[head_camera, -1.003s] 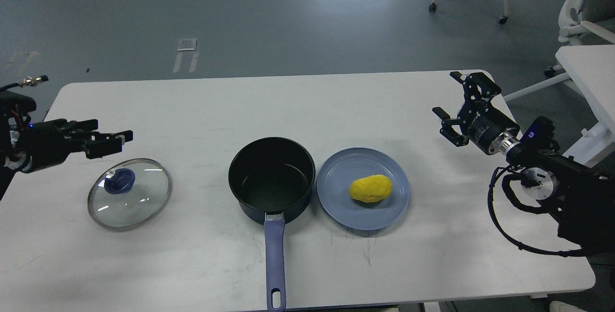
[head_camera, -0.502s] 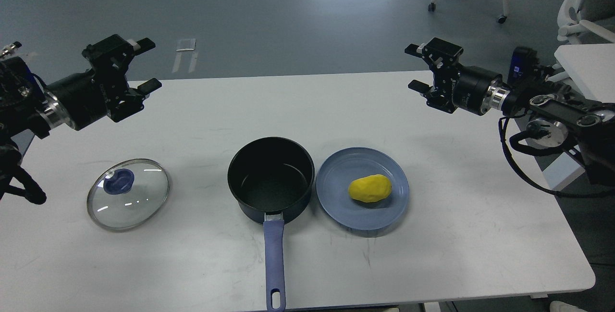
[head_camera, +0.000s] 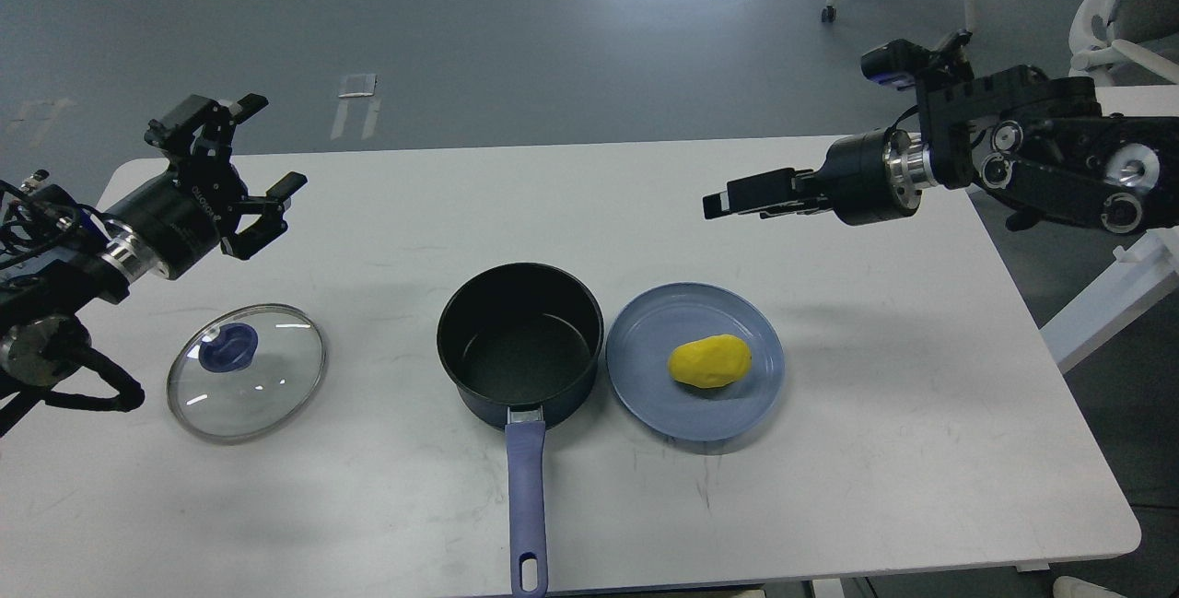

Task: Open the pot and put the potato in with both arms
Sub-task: 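Reach the right gripper down to the yellow potato and grasp it, then lift the potato with the right gripper and carry it over the pot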

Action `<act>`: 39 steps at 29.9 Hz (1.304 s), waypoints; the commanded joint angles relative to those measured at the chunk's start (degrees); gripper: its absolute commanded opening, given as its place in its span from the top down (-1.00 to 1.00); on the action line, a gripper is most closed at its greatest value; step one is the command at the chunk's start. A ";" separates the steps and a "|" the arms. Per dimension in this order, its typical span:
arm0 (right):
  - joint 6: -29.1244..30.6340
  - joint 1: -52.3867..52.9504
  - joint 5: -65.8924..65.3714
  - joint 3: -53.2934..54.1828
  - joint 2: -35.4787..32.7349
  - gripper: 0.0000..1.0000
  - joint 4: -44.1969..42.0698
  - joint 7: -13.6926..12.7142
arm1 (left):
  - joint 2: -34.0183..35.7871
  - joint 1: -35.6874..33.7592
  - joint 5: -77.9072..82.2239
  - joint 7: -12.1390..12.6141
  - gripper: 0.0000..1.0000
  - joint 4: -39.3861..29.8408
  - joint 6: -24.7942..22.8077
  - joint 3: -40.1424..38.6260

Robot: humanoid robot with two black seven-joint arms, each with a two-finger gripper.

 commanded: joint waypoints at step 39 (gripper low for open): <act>-9.63 3.55 -24.15 -21.84 22.20 -0.77 -0.60 -0.01 | 0.96 0.37 -0.33 0.00 -0.95 -0.14 0.00 -0.15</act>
